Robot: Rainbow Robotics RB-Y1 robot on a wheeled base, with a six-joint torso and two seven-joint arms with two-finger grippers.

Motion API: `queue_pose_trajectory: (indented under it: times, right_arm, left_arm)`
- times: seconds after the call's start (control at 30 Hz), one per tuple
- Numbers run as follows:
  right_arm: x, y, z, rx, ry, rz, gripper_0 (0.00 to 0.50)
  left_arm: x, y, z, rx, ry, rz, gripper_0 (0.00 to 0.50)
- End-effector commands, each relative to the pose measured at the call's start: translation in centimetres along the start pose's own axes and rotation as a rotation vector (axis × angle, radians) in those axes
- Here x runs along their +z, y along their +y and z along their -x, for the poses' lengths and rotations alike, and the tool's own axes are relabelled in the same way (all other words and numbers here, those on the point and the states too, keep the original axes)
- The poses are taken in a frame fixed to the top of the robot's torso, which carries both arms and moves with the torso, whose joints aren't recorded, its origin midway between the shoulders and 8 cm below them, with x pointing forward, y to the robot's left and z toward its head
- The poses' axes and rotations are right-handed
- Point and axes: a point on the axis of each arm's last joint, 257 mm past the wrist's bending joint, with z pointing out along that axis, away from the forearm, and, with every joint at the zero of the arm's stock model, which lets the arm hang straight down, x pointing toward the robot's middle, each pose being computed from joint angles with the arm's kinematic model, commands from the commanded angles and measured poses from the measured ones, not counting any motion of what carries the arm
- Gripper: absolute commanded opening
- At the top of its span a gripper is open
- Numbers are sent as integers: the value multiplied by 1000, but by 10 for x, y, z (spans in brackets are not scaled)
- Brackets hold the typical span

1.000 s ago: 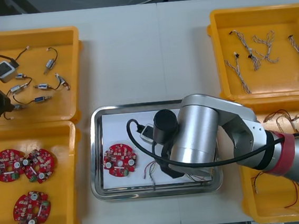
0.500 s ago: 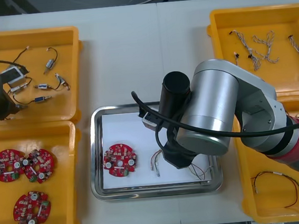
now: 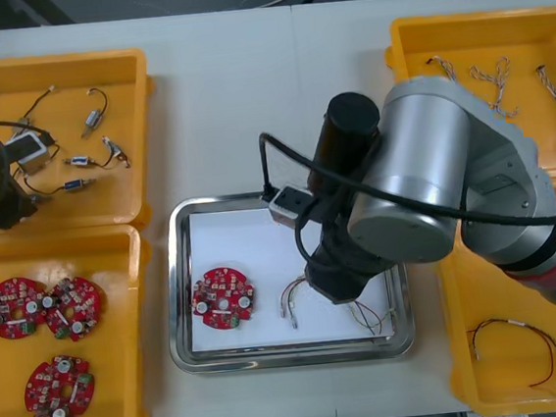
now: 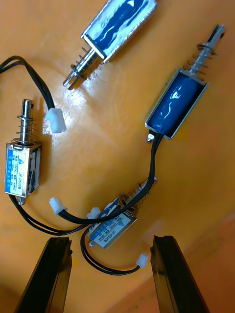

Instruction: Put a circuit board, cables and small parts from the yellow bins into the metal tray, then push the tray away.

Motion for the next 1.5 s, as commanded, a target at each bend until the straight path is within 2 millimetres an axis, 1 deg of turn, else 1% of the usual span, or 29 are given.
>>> queue_pose_trajectory:
  times: [0.03,0.07,0.1,0.27,0.3,0.33,0.37,0.53,0.57,0.6,0.67,0.73,0.77,0.93,1.07,1.17,1.23,1.37,1.4,1.47,1.5]
  right_arm:
    - [-33,-19,25,92,-109,1,500]
    - [-35,-21,26,111,-114,3,500]
    - [-40,-29,27,174,-126,1,500]
    - [-53,-44,30,312,-163,0,500]
    - [-59,-50,31,368,-181,1,500]
    - [-59,-50,31,368,-181,1,500]
    - [-65,-56,31,422,-196,2,500]
    - [-73,-67,24,566,-196,20,500]
    - [-77,-72,20,619,-194,23,500]
    - [-77,-72,20,619,-194,23,500]
    - [-82,-83,9,690,-183,19,500]
    - [-85,-87,5,712,-181,14,500]
    - [-90,-94,-2,741,-179,3,500]
    - [-102,-116,-20,842,-169,-24,500]
    - [-110,-130,-30,906,-164,-38,500]
    - [-117,-146,-40,955,-157,-53,500]
    - [-122,-160,-48,984,-154,-73,500]
    - [-131,-185,-58,1046,-159,-95,500]
    - [-131,-185,-58,1046,-159,-95,500]
    - [-137,-204,-64,1095,-167,-110,500]
    - [-137,-207,-65,1102,-169,-114,500]
  left_arm:
    - [-12,22,13,144,-8,52,477]
    - [-12,22,13,144,-8,52,478]
    - [-12,22,13,144,-8,52,477]
    - [-12,23,12,147,-4,55,472]
    - [-11,21,14,146,-7,53,471]
    - [-11,21,14,146,-7,53,471]
    - [-9,20,14,146,-4,54,469]
    - [-7,16,17,145,-9,49,465]
    - [-6,15,19,145,-14,46,466]
    - [-6,15,19,145,-14,46,466]
    - [-6,14,22,147,-16,46,464]
    - [-6,14,24,145,-21,47,465]
    - [-6,13,26,146,-24,45,463]
    - [-4,10,35,147,-38,41,461]
    - [-2,6,36,143,-40,35,463]
    - [-1,5,38,139,-44,35,460]
    - [0,4,38,136,-46,30,458]
    - [5,1,35,124,-41,18,454]
    - [5,1,35,124,-41,18,454]
    - [7,-1,32,121,-35,13,454]
    - [7,-1,32,120,-36,13,453]
